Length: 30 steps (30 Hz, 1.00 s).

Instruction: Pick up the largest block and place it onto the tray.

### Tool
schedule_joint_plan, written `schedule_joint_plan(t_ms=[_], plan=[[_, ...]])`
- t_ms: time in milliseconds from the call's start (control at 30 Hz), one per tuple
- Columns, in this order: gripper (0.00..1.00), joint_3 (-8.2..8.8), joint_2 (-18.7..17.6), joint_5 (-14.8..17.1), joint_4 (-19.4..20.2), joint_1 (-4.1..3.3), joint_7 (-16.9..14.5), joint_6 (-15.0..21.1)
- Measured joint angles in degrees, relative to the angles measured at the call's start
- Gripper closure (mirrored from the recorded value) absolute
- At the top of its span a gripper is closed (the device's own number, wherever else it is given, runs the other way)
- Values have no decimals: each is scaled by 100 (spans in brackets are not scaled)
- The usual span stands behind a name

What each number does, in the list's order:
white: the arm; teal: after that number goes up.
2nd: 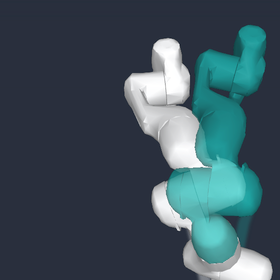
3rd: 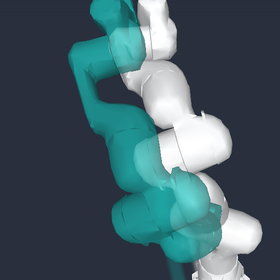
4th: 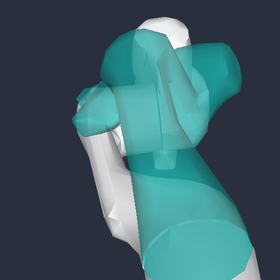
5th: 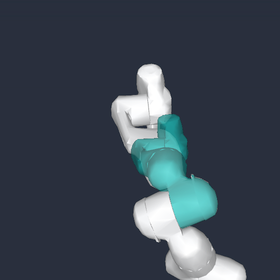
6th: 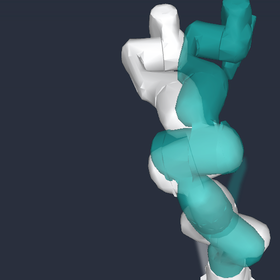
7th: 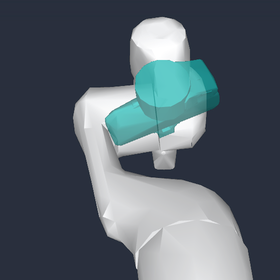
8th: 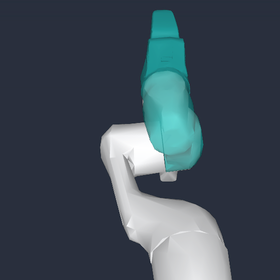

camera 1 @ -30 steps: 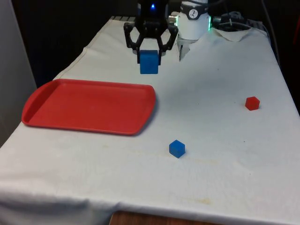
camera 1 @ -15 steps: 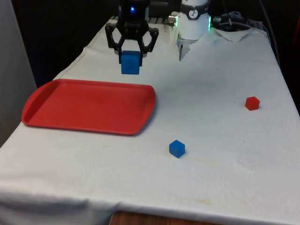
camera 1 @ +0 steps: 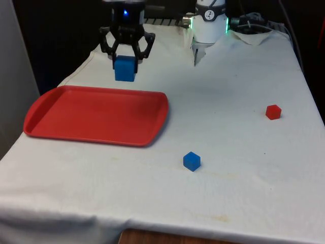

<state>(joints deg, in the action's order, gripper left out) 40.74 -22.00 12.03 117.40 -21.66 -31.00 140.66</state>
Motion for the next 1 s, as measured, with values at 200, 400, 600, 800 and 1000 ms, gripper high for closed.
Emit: schedule_joint_plan(t_ms=[200,400,600,800,1000], plan=[[100,109,-223,252,-86,63,-206,0],[100,201,-619,819,-258,138,-613,6],[100,275,-951,1329,-401,195,-968,6],[100,361,-1329,1908,-579,269,-1352,0],[100,424,-1713,2538,-768,355,-1776,-34]])
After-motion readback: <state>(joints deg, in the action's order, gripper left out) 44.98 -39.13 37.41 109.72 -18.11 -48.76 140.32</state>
